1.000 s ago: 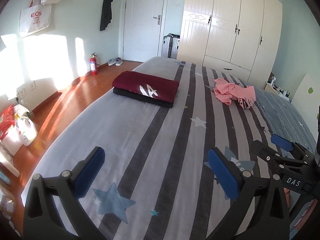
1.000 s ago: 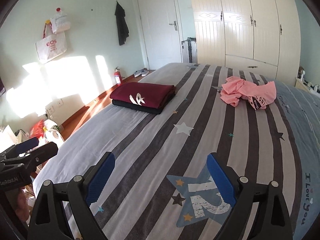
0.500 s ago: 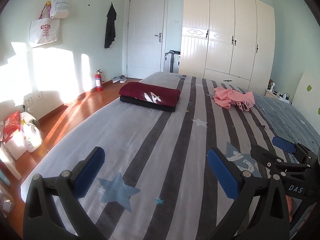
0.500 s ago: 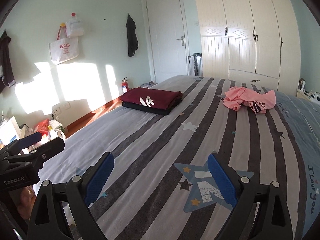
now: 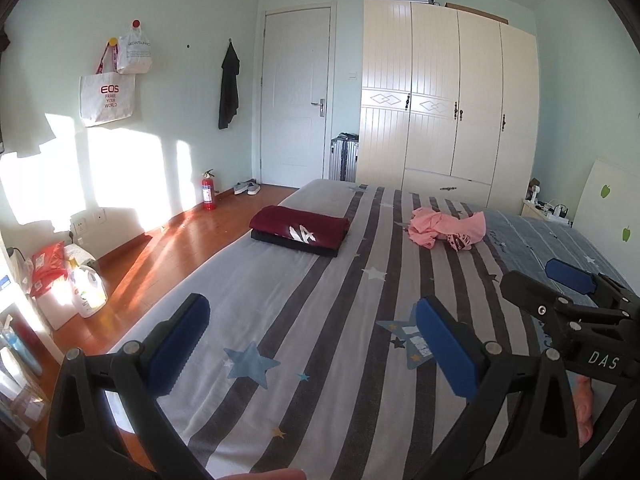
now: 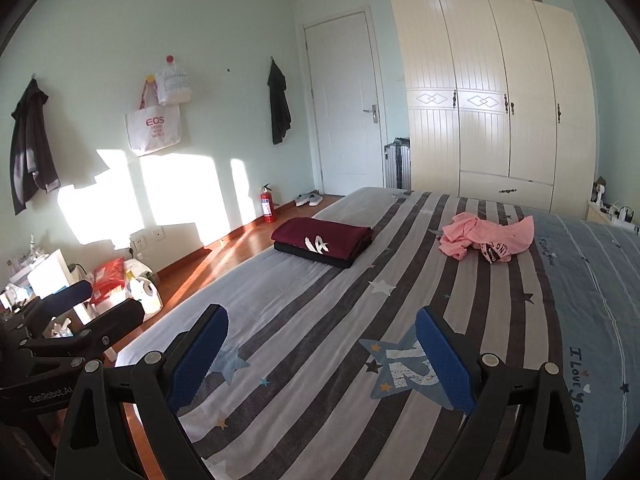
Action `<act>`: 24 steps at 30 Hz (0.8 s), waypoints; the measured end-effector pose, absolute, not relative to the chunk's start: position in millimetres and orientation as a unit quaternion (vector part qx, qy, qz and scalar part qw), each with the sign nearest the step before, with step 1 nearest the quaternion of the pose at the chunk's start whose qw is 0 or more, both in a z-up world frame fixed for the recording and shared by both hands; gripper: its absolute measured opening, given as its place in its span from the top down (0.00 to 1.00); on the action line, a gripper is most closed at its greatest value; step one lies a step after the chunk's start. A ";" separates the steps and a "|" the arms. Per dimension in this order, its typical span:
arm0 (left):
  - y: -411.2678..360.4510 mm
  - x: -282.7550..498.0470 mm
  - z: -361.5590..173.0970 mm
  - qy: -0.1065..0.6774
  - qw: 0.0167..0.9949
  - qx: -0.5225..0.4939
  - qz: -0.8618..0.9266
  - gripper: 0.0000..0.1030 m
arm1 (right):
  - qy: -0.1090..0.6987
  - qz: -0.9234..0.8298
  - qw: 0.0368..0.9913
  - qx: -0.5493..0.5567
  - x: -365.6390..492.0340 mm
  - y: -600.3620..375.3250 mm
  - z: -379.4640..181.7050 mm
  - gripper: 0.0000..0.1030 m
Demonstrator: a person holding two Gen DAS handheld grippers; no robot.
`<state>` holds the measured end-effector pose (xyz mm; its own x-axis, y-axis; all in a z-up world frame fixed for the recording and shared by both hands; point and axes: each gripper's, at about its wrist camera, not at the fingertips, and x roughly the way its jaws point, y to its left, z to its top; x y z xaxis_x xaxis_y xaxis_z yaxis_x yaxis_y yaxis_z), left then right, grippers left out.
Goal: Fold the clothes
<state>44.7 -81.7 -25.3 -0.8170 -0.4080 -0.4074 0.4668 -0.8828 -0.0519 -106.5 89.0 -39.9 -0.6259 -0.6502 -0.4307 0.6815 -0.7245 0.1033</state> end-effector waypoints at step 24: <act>-21.1 105.5 19.1 0.066 0.235 0.171 -0.955 0.01 | 0.036 -0.904 0.372 0.208 -38.4 152.9 12.0 0.10</act>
